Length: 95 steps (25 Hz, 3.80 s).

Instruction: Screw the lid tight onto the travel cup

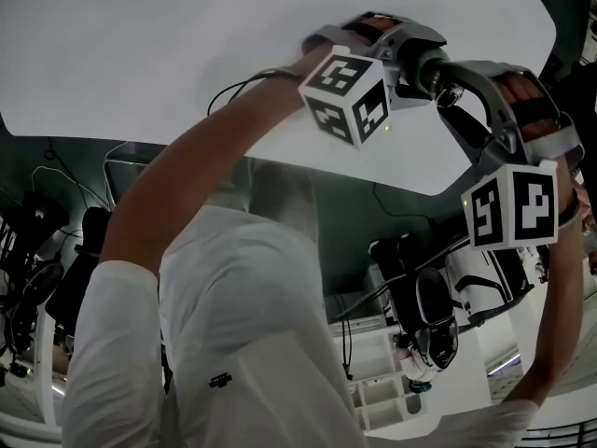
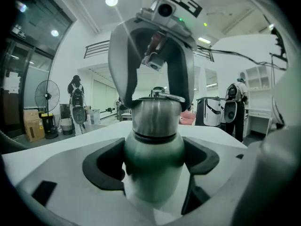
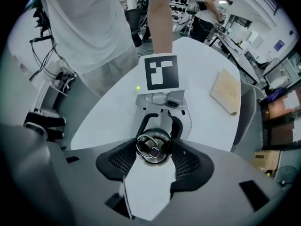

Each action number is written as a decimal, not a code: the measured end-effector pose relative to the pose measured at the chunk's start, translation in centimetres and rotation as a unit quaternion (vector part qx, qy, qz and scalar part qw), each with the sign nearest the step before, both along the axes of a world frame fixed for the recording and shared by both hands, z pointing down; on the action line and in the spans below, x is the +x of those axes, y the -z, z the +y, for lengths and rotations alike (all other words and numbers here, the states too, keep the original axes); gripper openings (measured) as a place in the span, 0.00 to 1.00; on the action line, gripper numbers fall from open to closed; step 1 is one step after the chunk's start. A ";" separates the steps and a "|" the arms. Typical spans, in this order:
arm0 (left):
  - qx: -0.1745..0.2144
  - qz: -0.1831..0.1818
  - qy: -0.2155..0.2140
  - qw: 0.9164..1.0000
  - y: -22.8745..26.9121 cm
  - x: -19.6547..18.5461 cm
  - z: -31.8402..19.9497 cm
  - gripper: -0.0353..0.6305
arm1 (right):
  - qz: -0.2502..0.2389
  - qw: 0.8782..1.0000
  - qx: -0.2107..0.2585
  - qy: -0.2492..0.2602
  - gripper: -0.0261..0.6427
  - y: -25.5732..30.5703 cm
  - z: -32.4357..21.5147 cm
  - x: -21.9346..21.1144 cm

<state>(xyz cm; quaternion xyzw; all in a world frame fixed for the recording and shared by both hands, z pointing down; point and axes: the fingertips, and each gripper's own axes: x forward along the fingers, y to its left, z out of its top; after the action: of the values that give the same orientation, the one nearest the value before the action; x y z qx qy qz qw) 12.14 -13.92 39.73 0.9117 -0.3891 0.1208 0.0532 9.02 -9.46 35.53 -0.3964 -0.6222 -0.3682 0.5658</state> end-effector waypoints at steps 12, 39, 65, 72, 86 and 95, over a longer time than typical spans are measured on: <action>-0.001 -0.002 0.002 1.000 -0.1 0.0 0.7 0.61 | -0.030 0.953 -0.038 -0.299 0.38 0.0 -0.2 -1.1; 0.001 -0.003 0.006 1.000 0.2 0.1 0.3 0.61 | -0.121 0.834 -0.038 -0.536 0.44 2.1 -2.0 -0.9; 0.001 0.000 0.005 1.000 0.2 -0.1 0.3 0.61 | 0.001 0.999 0.037 -0.006 0.37 -0.4 -0.5 0.1; 0.001 0.000 0.004 1.000 0.1 0.1 0.5 0.61 | -0.014 0.974 0.013 -0.225 0.37 -0.5 -0.8 -0.2; 0.002 -0.001 0.006 1.000 0.3 0.1 0.5 0.61 | 0.001 0.813 -0.024 -0.581 0.37 -0.6 -1.7 -0.2; 0.003 0.001 0.007 1.000 0.2 0.0 0.4 0.61 | -0.056 0.918 -0.002 -0.392 0.46 1.2 -1.5 -0.6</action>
<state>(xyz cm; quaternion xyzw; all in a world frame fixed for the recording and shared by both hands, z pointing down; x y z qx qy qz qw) 12.11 -13.50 39.55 0.9094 -0.3953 0.1181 0.0521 8.44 -10.93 34.33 -0.1007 -0.7591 -0.1367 0.6284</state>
